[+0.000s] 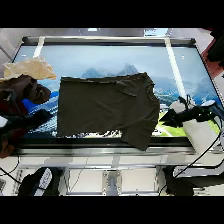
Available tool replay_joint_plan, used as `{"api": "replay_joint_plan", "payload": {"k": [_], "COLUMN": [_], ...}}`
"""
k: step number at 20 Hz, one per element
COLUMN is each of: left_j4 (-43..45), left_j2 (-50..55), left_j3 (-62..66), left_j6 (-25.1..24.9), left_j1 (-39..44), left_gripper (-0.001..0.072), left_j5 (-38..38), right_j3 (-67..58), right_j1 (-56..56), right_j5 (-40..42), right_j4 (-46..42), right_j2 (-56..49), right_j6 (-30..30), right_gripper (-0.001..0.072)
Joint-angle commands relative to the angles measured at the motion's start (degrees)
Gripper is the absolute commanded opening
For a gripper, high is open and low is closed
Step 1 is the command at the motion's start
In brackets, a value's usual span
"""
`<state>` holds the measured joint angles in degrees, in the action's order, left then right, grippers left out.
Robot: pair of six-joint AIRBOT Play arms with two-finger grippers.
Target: Fold the shirts.
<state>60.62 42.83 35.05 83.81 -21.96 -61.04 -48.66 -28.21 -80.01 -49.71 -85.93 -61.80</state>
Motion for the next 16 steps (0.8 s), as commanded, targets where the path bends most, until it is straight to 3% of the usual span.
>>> {"api": "replay_joint_plan", "payload": {"k": [1,8,13,15,16], "left_j4": [-4.5,-4.6,-4.5,-4.5,-4.5], "left_j2": [-1.3,-1.3,-1.3,-1.3,-1.3], "left_j3": [-2.9,-2.9,-2.9,-2.9,-2.9], "left_j6": [0.1,-1.0,-1.3,-1.3,-1.1], "left_j1": [-0.1,-0.1,-0.1,-0.1,-0.1], "left_gripper": [0.0466,0.0466,0.0466,0.0466,0.0467], "left_j5": [1.6,1.4,1.2,0.8,0.7], "right_j3": [6.0,10.8,10.8,10.7,10.6], "right_j1": [0.0,1.0,8.3,9.4,9.4], "right_j5": [6.1,12.9,16.7,14.4,12.6], "right_j4": [1.7,10.6,13.4,15.0,16.4], "right_j2": [0.1,0.1,0.1,0.1,0.4], "right_j6": [0.5,1.5,1.2,3.5,4.8], "right_gripper": [0.0378,0.0378,0.0359,0.0029,0.0028]}}
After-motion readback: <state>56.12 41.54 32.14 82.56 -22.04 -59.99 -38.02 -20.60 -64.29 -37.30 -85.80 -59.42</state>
